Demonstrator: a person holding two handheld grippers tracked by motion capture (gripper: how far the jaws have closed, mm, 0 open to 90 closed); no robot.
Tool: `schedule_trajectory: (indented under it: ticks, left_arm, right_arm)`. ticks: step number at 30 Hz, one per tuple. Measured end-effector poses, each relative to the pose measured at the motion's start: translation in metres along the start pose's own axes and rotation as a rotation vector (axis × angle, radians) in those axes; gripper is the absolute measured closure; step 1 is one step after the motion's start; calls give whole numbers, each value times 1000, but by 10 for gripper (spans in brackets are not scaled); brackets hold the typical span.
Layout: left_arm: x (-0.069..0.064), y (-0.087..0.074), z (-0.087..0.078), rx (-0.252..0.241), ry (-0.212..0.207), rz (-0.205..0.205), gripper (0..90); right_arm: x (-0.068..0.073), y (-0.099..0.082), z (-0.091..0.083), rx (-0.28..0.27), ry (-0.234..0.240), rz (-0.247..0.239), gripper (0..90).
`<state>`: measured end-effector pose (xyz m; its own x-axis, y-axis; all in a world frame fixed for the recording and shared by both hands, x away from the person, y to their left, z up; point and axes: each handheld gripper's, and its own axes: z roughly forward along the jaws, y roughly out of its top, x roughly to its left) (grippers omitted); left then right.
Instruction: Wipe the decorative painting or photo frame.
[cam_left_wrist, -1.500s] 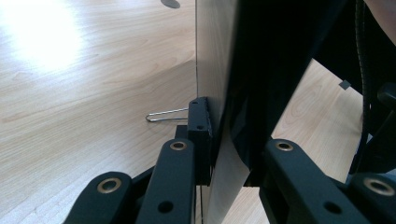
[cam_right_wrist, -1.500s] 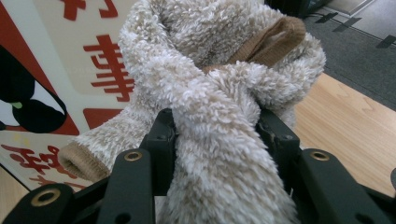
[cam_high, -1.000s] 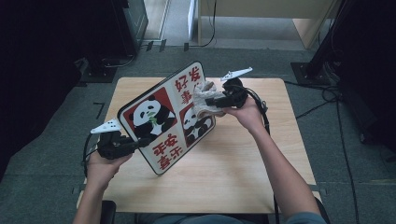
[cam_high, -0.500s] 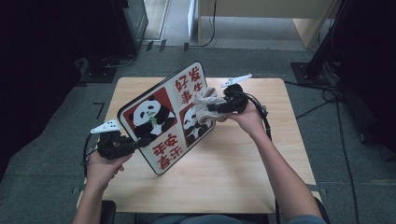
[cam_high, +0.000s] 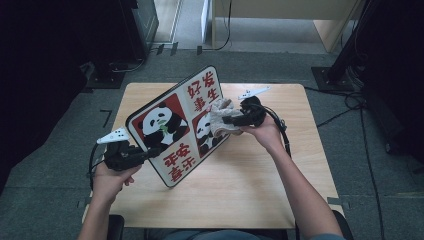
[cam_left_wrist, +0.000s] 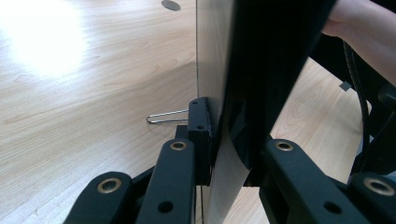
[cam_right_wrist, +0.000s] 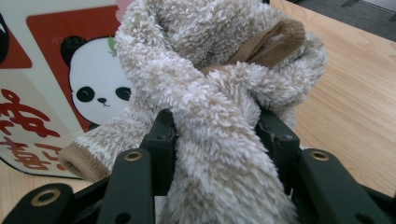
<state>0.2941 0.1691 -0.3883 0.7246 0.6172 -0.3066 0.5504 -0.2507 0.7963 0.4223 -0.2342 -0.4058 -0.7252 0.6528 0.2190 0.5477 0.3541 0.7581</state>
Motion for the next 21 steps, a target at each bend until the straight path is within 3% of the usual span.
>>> schedule_trajectory:
  ticks: [7,16,21]
  left_arm:
    - [0,0,0,0,-2,2,797]
    - [0,0,0,-1,-4,3,795]
    - [0,0,0,-1,-4,1,795]
  right_arm:
    - [-2,-8,3,-6,5,6,559]
    - [-1,-26,10,-76,-4,-13,553]
    - [-3,-34,14,-52,-3,16,549]
